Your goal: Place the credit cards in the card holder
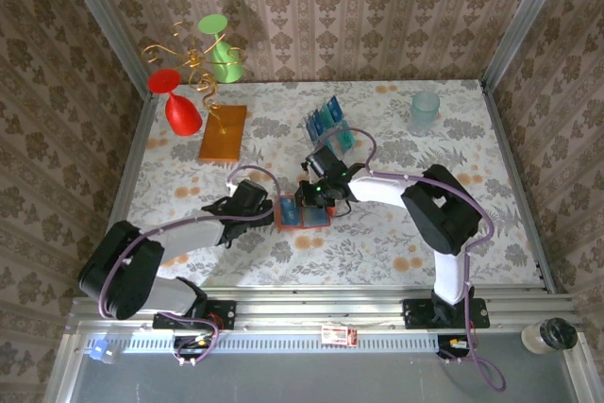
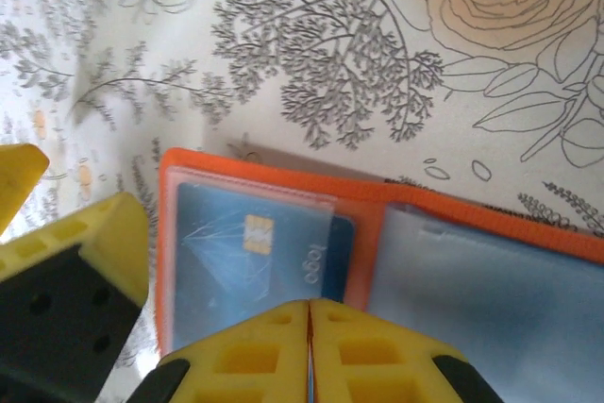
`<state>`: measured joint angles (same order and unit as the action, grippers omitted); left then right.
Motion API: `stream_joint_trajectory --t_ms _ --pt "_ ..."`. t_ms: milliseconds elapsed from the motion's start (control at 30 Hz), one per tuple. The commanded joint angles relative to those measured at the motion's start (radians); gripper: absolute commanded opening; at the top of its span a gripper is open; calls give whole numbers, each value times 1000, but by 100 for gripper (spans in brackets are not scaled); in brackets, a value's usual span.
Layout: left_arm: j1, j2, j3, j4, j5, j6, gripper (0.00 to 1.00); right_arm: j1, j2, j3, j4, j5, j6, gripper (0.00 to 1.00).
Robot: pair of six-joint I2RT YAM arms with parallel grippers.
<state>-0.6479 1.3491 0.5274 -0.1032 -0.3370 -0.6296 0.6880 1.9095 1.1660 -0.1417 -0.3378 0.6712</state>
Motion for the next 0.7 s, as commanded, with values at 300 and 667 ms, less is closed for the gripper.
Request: stream_joint_trajectory --t_ms 300,667 --pt "-27 -155 103 -97 59 -8 100 -96 -92 -24 -76 17 -100 10" --pt "-206 23 236 -37 31 -72 100 -122 -41 -30 -85 14 -128 10"
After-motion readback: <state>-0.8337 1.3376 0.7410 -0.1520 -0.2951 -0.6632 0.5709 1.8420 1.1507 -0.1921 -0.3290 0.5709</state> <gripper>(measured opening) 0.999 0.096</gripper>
